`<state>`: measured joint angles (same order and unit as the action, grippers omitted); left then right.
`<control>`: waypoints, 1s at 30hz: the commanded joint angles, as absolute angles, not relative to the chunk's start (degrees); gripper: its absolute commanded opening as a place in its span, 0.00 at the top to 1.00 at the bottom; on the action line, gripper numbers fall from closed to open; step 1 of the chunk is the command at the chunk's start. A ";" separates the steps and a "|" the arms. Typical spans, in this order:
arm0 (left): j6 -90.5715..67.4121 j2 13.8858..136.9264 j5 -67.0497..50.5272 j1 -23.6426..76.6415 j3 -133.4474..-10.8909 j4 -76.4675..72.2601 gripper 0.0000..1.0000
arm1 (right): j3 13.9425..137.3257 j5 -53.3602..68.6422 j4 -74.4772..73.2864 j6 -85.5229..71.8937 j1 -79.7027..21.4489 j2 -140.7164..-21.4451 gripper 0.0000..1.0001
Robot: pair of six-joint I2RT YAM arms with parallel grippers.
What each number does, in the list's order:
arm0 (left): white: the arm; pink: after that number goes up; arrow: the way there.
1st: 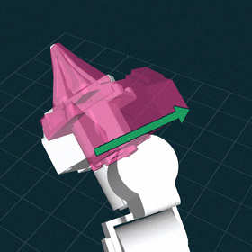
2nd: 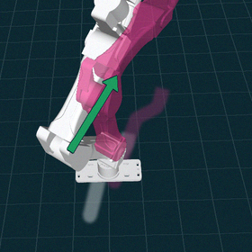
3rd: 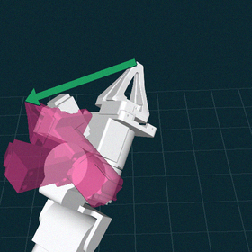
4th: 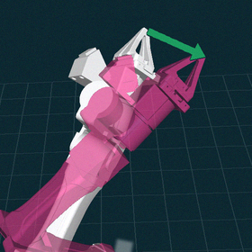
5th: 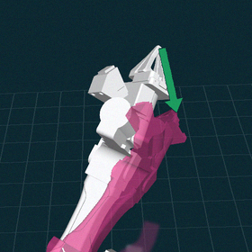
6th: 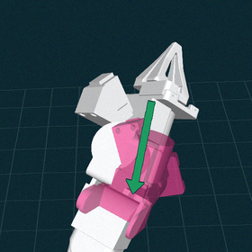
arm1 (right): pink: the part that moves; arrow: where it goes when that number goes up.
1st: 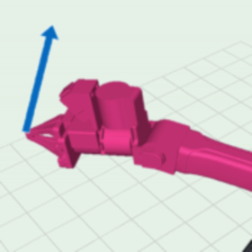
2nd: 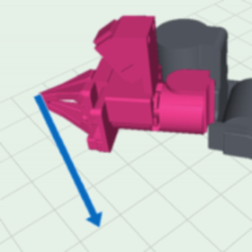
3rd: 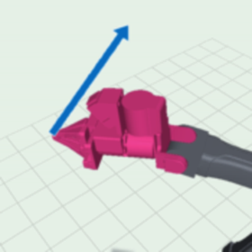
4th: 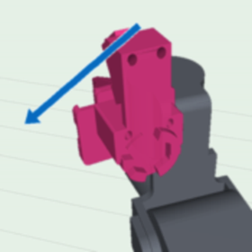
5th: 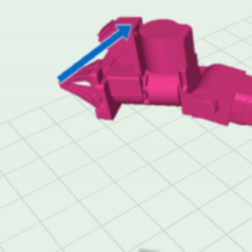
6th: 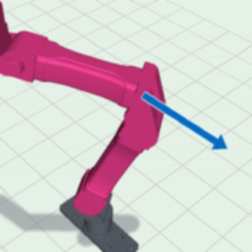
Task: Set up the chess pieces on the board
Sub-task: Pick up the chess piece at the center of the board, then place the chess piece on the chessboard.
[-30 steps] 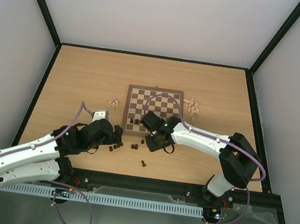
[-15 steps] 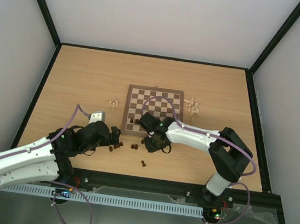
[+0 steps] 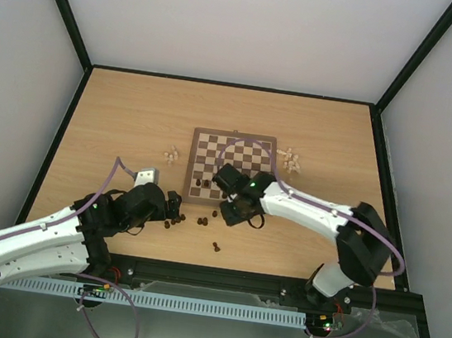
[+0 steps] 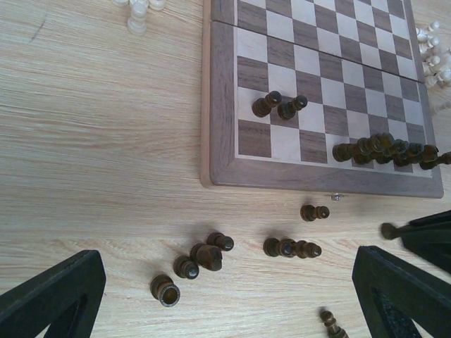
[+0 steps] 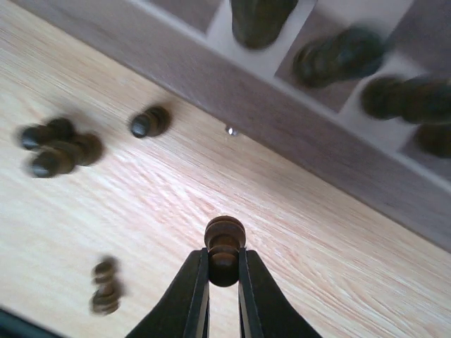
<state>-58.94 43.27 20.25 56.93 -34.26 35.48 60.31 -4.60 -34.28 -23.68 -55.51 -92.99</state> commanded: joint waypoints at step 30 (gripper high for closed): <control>-50.55 46.13 18.21 55.20 -34.94 32.21 0.01 | 75.99 -11.67 -47.69 -21.70 -35.07 -101.22 0.98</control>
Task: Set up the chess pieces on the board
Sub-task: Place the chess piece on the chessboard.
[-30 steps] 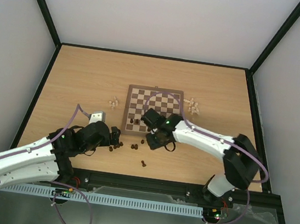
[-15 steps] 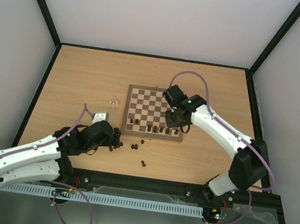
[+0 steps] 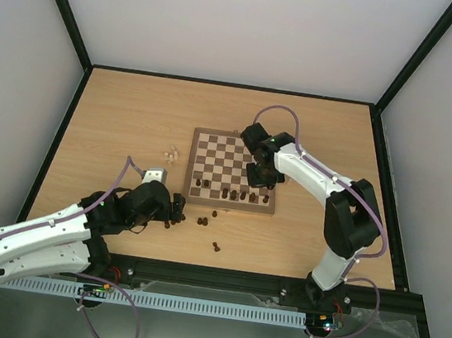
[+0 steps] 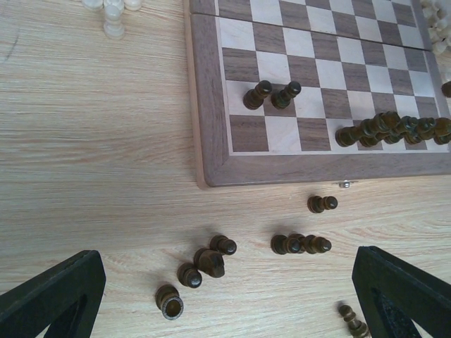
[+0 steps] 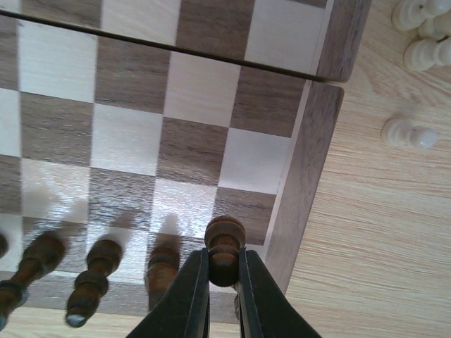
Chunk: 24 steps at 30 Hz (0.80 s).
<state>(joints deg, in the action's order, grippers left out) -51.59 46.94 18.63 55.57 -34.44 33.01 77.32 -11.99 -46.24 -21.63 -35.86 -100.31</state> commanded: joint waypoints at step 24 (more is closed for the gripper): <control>-49.13 47.44 16.10 53.81 -34.52 31.00 0.01 | 71.02 -11.33 -44.77 -22.06 -34.63 -102.85 0.92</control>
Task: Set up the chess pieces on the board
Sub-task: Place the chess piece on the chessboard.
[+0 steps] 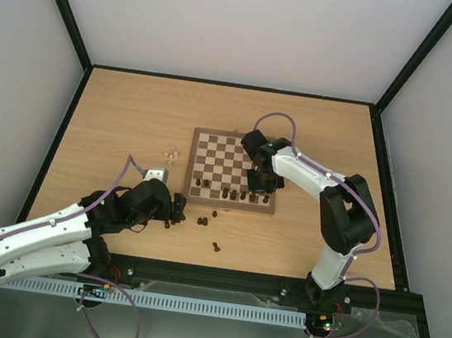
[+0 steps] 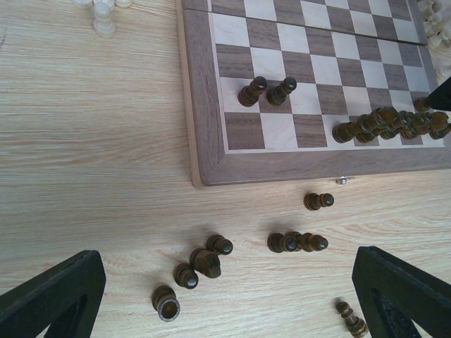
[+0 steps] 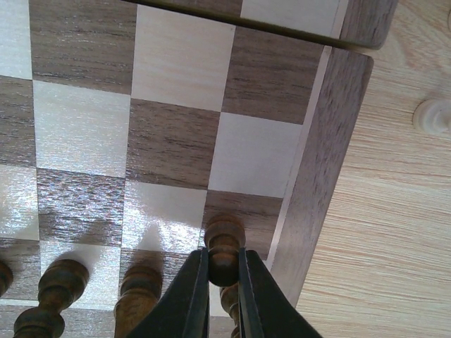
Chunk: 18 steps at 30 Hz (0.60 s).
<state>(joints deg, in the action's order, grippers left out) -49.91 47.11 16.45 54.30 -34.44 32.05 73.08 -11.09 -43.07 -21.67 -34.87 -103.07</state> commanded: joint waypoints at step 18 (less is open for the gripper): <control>-50.61 49.42 16.35 53.53 -35.35 31.25 0.01 | 76.99 -11.33 -47.94 -22.20 -34.89 -92.17 0.71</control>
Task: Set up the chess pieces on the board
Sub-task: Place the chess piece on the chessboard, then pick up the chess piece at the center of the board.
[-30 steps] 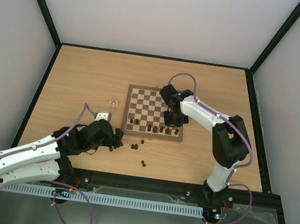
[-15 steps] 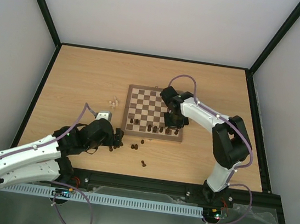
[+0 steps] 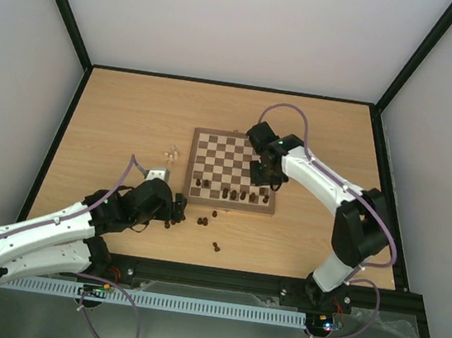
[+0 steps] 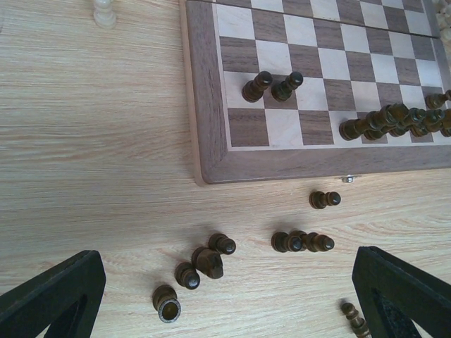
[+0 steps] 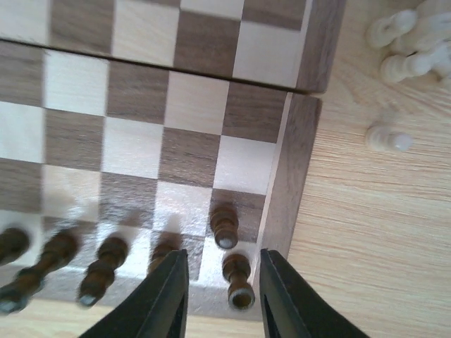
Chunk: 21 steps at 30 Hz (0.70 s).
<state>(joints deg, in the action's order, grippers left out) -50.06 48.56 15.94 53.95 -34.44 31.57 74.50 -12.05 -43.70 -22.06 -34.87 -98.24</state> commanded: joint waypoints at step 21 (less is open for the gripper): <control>-55.94 53.18 15.76 51.82 -35.47 32.57 0.01 | 60.32 -0.91 -39.13 -27.39 -56.61 -76.16 0.66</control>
